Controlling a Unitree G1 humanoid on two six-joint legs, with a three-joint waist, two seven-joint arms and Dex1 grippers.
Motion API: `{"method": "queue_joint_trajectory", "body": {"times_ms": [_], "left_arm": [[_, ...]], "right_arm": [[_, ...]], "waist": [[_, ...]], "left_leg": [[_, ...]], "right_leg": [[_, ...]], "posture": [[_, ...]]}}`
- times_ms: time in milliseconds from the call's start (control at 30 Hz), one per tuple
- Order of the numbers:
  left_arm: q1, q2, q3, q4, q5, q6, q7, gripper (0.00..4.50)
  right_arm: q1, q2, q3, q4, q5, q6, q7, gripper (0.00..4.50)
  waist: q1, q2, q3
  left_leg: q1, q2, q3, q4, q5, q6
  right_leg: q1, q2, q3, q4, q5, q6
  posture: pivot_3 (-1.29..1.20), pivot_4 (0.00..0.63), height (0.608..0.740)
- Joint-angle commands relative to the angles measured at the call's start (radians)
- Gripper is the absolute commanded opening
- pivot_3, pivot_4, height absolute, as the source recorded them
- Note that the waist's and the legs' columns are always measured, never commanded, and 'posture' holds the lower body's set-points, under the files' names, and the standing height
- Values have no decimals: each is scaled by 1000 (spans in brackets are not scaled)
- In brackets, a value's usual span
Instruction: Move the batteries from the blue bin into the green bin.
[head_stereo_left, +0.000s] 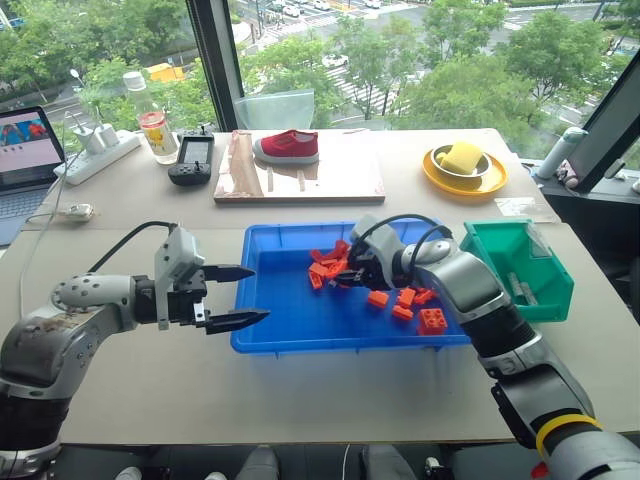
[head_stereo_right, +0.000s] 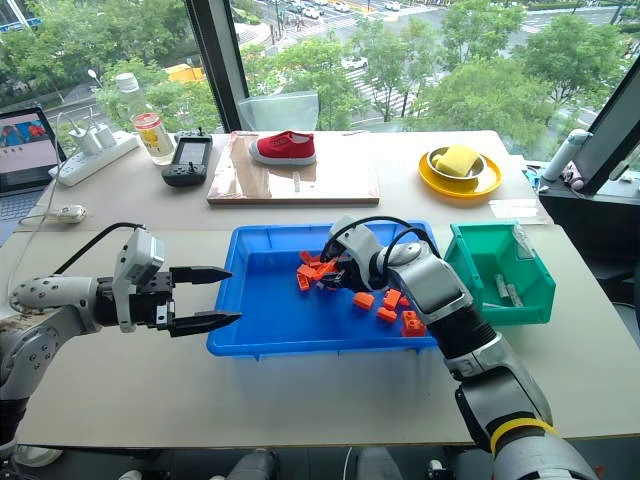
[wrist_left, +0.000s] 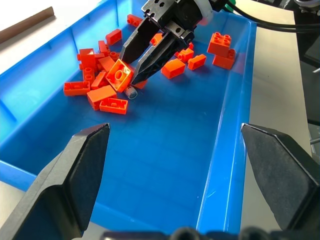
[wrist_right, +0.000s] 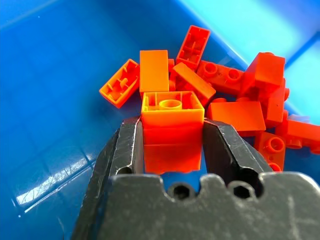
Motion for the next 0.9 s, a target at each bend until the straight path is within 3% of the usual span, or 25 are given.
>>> {"method": "queue_joint_trajectory", "body": {"times_ms": [33,167,333,467,500,667,900], "left_arm": [[-12,-5,21,-22,-8,-10,6,4500],[-8,-7,24,-28,-9,-10,7,4500],[7,-1,32,-39,-15,-2,7,4500],[19,6,37,-45,-19,4,2,4500],[18,7,39,-44,-19,5,4,4500],[16,9,38,-42,-19,6,5,4500],[5,-2,27,-38,-17,3,10,4500]], "right_arm": [[-17,-13,-60,-72,5,6,-8,1457],[-22,-79,-171,-168,38,84,-22,1457],[79,-278,-273,-340,55,199,-12,1457],[181,-284,-294,-447,69,253,-54,1457],[193,-287,-295,-459,65,258,-62,2466],[139,-245,-255,-505,67,242,-98,4005],[13,-56,-103,-421,82,234,-108,4005]], "waist": [[0,0,0],[2,0,0],[17,0,0],[1,0,0],[-4,0,0],[-9,1,1],[-18,0,1]], "left_leg": [[0,0,0,0,0,0],[0,0,0,0,0,0],[-2,-1,0,0,0,0],[0,0,0,0,-1,1],[0,1,0,0,-1,1],[0,0,1,0,0,2],[1,0,0,0,0,2]], "right_leg": [[0,0,0,0,0,0],[0,0,0,0,0,0],[0,-1,-1,-1,0,0],[0,0,0,-1,0,0],[0,1,0,0,0,0],[0,0,1,0,0,0],[0,1,0,1,0,0]], "posture": [[0,150,740],[0,150,740],[0,150,740],[0,150,740],[0,150,740],[0,150,740],[0,150,740]]}}
